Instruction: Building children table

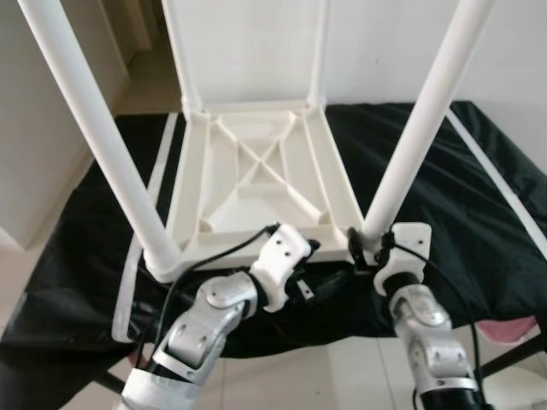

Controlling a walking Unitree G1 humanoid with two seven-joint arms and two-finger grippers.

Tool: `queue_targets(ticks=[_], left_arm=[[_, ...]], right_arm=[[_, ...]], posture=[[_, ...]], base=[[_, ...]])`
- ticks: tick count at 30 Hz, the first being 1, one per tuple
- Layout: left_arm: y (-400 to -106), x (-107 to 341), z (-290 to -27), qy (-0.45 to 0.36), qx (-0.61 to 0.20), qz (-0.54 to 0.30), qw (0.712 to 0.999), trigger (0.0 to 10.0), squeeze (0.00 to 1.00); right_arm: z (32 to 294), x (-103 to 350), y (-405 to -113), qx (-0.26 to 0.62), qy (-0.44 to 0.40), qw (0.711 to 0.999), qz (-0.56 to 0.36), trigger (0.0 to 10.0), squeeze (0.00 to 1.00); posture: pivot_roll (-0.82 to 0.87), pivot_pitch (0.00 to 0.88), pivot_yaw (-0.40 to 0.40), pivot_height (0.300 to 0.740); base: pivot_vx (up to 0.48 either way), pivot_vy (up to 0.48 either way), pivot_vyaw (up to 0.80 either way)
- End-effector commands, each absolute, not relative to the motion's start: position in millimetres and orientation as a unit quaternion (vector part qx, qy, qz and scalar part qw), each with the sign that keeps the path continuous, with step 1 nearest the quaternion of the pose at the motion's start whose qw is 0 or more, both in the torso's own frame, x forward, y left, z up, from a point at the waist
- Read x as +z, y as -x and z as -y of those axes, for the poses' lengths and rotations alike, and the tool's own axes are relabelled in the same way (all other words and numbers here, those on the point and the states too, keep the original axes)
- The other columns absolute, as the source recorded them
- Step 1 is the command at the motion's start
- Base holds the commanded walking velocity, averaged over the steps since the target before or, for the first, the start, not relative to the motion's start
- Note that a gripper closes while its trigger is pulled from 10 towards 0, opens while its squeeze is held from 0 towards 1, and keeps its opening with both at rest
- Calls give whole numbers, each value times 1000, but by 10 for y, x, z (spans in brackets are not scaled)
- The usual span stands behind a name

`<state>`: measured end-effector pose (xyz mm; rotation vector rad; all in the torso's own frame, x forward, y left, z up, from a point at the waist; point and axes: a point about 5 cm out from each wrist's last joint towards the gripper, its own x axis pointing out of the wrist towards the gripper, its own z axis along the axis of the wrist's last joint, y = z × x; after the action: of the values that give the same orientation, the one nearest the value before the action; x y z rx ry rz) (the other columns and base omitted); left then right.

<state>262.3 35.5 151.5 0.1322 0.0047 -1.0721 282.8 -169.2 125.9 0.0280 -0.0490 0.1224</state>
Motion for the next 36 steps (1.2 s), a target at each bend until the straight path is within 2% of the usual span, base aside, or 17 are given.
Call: queue_targets(ticks=[1,2,8,17,19,20,21,22,31,32,34,35,36], left_arm=[[-2606,1504,-345,-69,-527,-4,847,10000,0],[-2603,1503,-344,-69,-528,-4,846,10000,0],[-2623,1511,-331,-68,-530,-3,845,10000,0],[-2636,1525,-312,-74,-531,1,844,10000,0],[-2642,1530,-315,-76,-529,3,845,10000,0],[-2642,1530,-315,-76,-529,3,845,10000,0],[-2644,1532,-319,-76,-528,3,846,10000,0],[-2647,1533,-327,-76,-526,3,847,10000,0],[-2669,1543,-347,-75,-518,5,852,10000,0],[-2683,1548,-354,-75,-517,5,852,10000,0],[-2686,1548,-357,-76,-517,5,852,10000,0],[-2690,1542,-363,-77,-517,4,853,10000,0],[-2692,1537,-367,-78,-516,3,853,10000,0]], right_arm=[[1693,1295,-2830,86,-16,996,33,10000,1000],[1712,1321,-2839,104,-14,994,35,10000,0],[1841,1450,-2991,188,30,981,46,10000,0],[1774,1492,-3154,254,64,964,36,10000,0],[1769,1463,-3159,269,67,960,26,3961,0],[1769,1463,-3159,269,67,960,26,3961,0],[1778,1444,-3149,273,69,959,22,157,0],[1804,1401,-3139,276,80,958,14,0,0],[1915,1251,-3106,260,94,961,-20,0,0],[1951,1227,-3094,235,82,968,-26,8353,0],[1965,1223,-3092,223,77,971,-27,8353,0],[1982,1226,-3103,194,68,978,-29,10000,0],[1995,1228,-3113,174,63,982,-30,10000,0]], posture=[[-76,32,30,740],[-76,32,30,740],[-86,37,34,740],[-87,43,33,740],[-81,45,29,740],[-81,45,29,740],[-78,45,25,740],[-78,45,25,740],[-77,54,24,740],[-82,58,27,740],[-82,58,27,740],[-82,61,28,740],[-82,61,28,740]], base=[[0,0,0],[0,0,0],[0,0,0],[0,0,0],[0,0,0],[0,0,0],[0,0,0],[0,0,0],[0,0,0],[0,0,0],[0,0,0],[0,0,0],[0,0,0]])
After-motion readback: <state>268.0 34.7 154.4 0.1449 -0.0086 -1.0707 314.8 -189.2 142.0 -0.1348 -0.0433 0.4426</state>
